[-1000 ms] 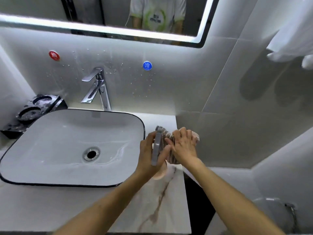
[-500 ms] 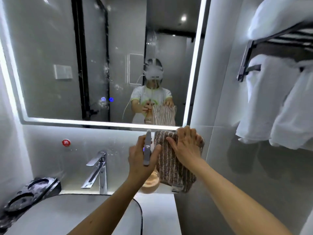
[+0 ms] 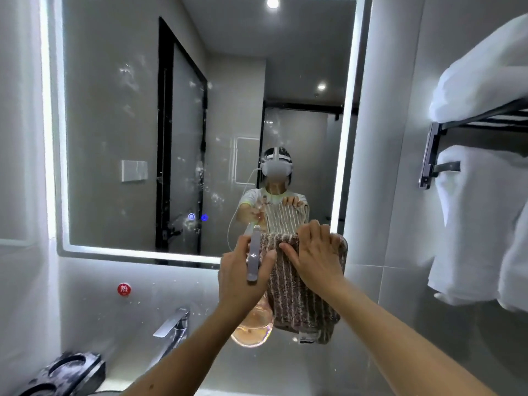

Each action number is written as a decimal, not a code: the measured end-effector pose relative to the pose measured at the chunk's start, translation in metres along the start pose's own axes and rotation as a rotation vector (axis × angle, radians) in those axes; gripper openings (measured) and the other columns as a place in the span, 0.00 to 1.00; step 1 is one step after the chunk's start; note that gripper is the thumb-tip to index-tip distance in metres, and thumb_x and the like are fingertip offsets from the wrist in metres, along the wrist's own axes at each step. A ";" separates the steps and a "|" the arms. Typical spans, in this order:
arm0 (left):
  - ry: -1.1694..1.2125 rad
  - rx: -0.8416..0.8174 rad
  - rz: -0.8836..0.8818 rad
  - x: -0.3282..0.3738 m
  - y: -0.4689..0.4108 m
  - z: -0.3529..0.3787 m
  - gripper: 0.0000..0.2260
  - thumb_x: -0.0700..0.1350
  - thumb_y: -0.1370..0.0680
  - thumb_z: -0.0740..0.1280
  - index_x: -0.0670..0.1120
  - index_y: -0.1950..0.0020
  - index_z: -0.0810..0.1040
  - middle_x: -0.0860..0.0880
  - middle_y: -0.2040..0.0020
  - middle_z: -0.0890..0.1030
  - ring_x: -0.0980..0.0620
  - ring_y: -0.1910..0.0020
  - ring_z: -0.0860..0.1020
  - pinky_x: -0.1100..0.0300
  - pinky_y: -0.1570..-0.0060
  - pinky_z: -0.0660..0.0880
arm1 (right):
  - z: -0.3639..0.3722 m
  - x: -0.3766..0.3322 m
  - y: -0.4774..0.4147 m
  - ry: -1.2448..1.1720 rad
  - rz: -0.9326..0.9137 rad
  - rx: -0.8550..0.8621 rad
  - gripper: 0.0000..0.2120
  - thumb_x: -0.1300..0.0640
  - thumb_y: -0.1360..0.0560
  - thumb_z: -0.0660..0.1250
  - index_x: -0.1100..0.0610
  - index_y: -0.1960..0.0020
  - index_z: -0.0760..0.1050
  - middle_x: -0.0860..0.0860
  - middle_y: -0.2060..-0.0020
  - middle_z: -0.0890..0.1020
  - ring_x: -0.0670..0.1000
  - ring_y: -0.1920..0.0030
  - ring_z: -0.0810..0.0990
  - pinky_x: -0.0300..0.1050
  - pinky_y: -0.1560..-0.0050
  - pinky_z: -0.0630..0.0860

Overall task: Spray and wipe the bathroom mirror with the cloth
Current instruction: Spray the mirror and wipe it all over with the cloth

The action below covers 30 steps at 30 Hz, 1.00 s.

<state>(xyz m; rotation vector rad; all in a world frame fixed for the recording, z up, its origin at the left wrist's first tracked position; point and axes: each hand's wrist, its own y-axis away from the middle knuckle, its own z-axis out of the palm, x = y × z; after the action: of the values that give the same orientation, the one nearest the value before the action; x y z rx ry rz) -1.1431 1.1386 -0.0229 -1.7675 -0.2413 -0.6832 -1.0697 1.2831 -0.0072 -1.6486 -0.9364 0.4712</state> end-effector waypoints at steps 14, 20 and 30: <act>0.126 -0.123 0.086 -0.033 -0.101 0.000 0.04 0.48 0.24 0.65 0.52 0.53 0.70 0.56 0.63 0.73 0.61 0.63 0.75 0.71 0.65 0.70 | 0.058 -0.005 -0.080 0.097 0.081 0.096 0.15 0.40 0.29 0.51 0.53 0.57 0.61 0.52 0.61 0.71 0.49 0.60 0.60 0.47 0.64 0.71; 0.156 -0.108 0.129 -0.036 -0.149 0.018 0.07 0.48 0.24 0.65 0.48 0.50 0.71 0.54 0.62 0.74 0.63 0.64 0.75 0.74 0.63 0.70 | 0.078 0.016 -0.129 0.073 0.105 0.132 0.16 0.40 0.29 0.51 0.53 0.55 0.61 0.53 0.60 0.71 0.49 0.59 0.59 0.47 0.62 0.68; 0.218 -0.107 0.144 -0.038 -0.194 0.065 0.10 0.55 0.25 0.64 0.49 0.52 0.71 0.53 0.64 0.73 0.58 0.68 0.71 0.63 0.65 0.68 | 0.119 0.064 -0.177 -0.022 0.146 0.211 0.15 0.39 0.28 0.51 0.51 0.53 0.59 0.52 0.58 0.69 0.49 0.57 0.60 0.47 0.58 0.63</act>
<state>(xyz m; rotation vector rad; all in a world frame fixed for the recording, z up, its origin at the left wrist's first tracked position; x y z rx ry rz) -1.2485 1.2668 0.1023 -1.7747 0.0720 -0.7889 -1.1760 1.4175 0.1355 -1.5271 -0.7575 0.6657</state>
